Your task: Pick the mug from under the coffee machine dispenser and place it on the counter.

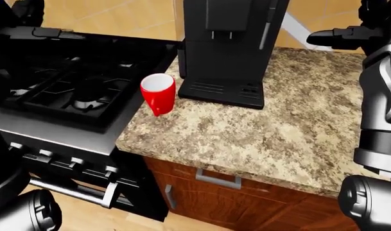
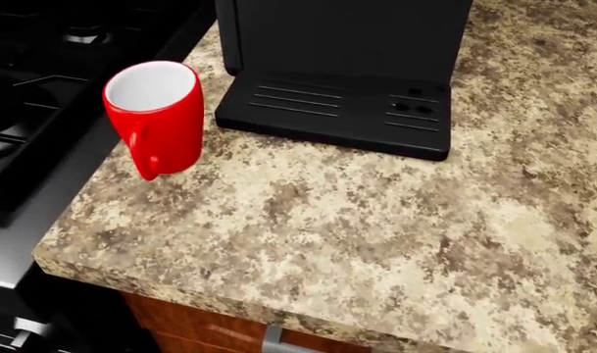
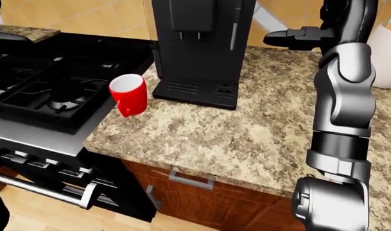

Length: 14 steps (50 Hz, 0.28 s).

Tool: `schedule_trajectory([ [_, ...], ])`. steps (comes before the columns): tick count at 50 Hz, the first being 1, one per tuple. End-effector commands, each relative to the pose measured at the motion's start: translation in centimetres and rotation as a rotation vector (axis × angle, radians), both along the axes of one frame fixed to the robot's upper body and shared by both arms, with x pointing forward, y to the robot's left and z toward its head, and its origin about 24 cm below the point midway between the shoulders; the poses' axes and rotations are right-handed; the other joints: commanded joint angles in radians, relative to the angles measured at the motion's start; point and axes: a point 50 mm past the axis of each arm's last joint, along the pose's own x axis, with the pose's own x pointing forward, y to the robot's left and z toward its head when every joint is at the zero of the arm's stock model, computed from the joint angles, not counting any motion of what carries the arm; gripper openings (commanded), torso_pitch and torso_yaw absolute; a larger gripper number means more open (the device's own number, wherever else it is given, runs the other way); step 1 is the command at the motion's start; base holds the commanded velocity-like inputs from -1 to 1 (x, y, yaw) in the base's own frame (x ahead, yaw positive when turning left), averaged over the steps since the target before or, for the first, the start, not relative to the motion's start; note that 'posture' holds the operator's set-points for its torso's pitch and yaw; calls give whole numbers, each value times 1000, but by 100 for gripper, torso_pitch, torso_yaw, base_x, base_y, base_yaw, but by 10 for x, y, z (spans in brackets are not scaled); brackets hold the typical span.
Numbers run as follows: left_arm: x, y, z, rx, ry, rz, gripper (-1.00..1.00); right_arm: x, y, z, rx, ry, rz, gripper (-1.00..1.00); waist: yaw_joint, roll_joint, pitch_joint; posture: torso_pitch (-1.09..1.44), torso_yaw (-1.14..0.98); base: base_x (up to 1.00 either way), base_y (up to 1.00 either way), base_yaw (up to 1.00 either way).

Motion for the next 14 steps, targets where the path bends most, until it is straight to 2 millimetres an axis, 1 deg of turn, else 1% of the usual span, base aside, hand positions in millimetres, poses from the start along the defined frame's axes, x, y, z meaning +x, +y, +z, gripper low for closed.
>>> schedule_trajectory([
  [1,-10,2,20,16,-94,10,100,-9,2,22,-22,-95,1,100,0,0,-27,0,0,0,0,0],
  [14,-22,22,48,7,-166,76,100,-11,2,23,-21,-95,0,100,-2,3,-24,0,0,0,0,0],
])
